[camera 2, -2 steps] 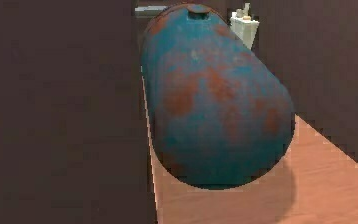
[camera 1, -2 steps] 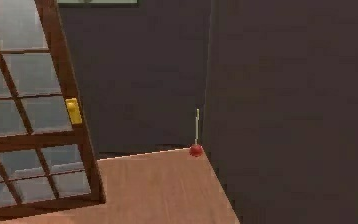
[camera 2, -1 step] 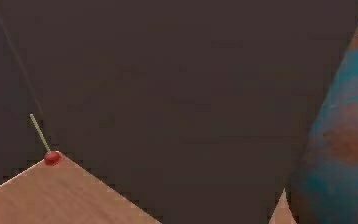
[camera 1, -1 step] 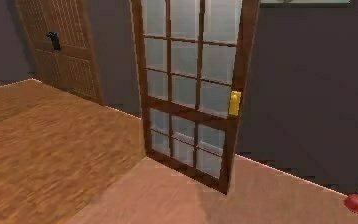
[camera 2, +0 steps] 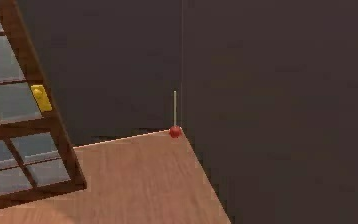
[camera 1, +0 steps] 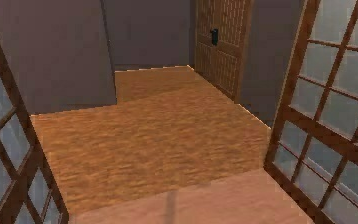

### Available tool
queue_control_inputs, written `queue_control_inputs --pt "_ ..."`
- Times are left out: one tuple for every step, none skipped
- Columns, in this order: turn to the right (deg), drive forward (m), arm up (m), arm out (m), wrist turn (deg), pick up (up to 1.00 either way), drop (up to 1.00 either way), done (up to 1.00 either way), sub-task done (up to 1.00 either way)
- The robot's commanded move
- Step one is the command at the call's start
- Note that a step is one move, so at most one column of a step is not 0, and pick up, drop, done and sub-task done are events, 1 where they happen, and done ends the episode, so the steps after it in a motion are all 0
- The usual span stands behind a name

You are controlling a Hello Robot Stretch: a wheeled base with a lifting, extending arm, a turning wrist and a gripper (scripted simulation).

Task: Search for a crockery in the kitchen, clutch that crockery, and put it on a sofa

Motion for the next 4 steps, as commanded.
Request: queue_control_inputs --pt "0.0 0.60 0.00 0.00 0.0 0.00 0.00 0.00 0.00" --pt "-36.0 0.00 0.00 0.00 0.0 0.00 0.00 0.00 0.00" --pt "0.0 1.00 0.00 0.00 0.0 0.00 0.00 0.00 0.00" --pt "-3.0 0.00 0.00 0.00 0.0 0.00 0.00 0.00 0.00"
